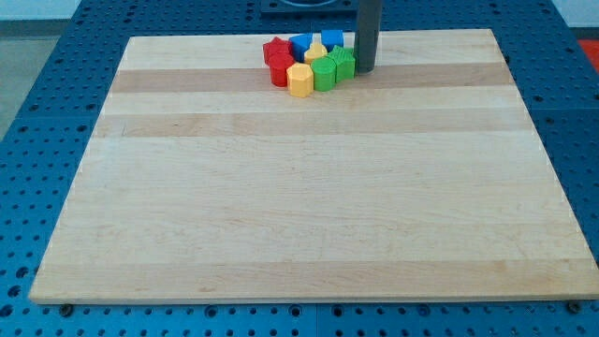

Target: Slightly touch the blue cube

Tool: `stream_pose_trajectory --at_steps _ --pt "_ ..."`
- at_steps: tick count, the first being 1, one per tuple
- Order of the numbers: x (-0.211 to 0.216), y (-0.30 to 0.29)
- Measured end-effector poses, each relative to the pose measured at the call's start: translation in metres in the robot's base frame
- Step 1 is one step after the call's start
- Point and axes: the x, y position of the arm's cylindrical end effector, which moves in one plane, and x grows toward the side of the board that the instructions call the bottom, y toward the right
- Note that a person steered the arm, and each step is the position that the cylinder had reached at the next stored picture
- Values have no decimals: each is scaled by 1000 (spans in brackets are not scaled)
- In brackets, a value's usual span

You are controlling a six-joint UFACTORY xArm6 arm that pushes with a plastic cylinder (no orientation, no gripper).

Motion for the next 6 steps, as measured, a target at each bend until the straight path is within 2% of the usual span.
stream_pose_trajectory --at_steps 3,5,6 --pt "-1 9" --pt "-49 42" --pt "-78 33"
